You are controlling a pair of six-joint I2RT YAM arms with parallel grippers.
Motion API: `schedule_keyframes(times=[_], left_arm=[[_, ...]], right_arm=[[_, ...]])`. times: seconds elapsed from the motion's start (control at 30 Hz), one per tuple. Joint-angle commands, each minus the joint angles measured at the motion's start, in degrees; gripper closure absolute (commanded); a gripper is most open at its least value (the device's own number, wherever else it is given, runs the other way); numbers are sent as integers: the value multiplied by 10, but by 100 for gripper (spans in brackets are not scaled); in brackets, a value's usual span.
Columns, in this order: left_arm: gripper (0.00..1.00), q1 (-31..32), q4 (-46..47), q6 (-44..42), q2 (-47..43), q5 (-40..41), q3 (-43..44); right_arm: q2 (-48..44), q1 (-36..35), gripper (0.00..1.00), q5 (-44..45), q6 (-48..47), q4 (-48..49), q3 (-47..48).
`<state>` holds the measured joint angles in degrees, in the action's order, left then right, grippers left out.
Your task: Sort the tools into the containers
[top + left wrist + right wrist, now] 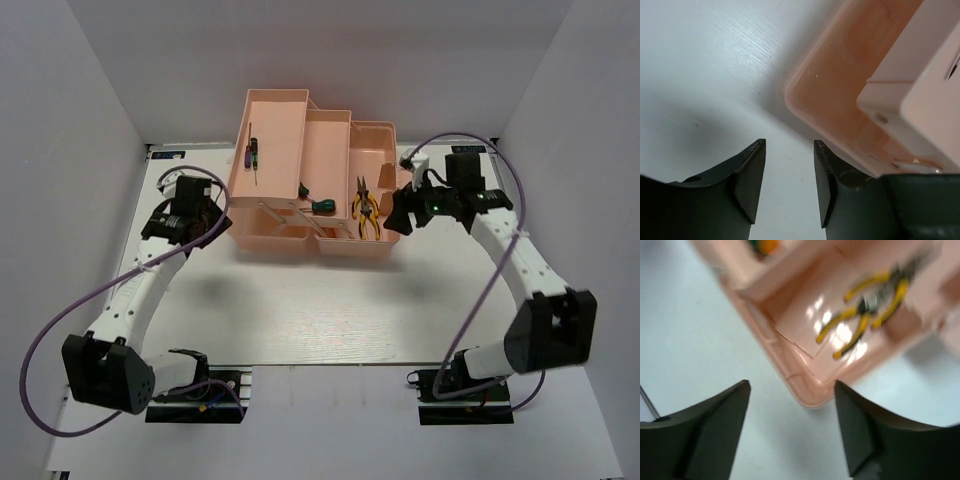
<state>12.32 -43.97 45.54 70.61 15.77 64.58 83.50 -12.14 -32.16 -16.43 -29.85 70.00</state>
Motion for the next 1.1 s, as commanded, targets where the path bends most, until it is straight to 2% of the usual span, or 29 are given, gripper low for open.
schedule_keyframes(times=[0.0, 0.03, 0.13, 0.17, 0.3, 0.37, 0.4, 0.43, 0.5, 0.57, 0.77, 0.8, 0.97, 1.07], left_arm=[[46, -11, -9, 22, -60, -28, -14], [46, -11, -19, 22, -66, -35, -19], [41, -11, -55, 45, -93, -36, -46], [41, -11, -63, 53, -101, -36, -54], [35, -11, -102, 89, -147, -30, -82], [27, -11, -117, 104, -176, -19, -98], [27, -11, -118, 104, -184, -19, -98], [27, -11, -124, 104, -192, -19, -103], [22, -11, -140, 111, -209, -19, -109], [22, -11, -148, 111, -220, -19, -114], [21, -11, -174, 121, -260, -19, -148], [21, -11, -184, 130, -269, -19, -155], [21, -11, -214, 156, -289, -5, -169], [21, -11, -220, 162, -301, 7, -169]], right_arm=[[-72, -5, 24, -159, -241, 22, -45], [-93, -9, 19, -246, -276, 15, -53], [-81, -45, 11, -357, -427, -13, -53], [-75, -78, 11, -367, -442, -26, -48], [-18, -190, 11, -283, -506, -29, 3], [15, -255, 13, -251, -481, 68, -2], [24, -271, 13, -194, -463, 96, -5], [49, -298, 15, -179, -459, 144, -2], [71, -331, 17, -113, -429, 191, 22], [119, -365, 21, -71, -399, 211, 69], [204, -416, 24, 48, -382, 276, 141], [246, -421, 24, 68, -382, 275, 163], [331, -442, 25, 153, -394, 257, 258], [372, -448, 25, 176, -408, 245, 284]])
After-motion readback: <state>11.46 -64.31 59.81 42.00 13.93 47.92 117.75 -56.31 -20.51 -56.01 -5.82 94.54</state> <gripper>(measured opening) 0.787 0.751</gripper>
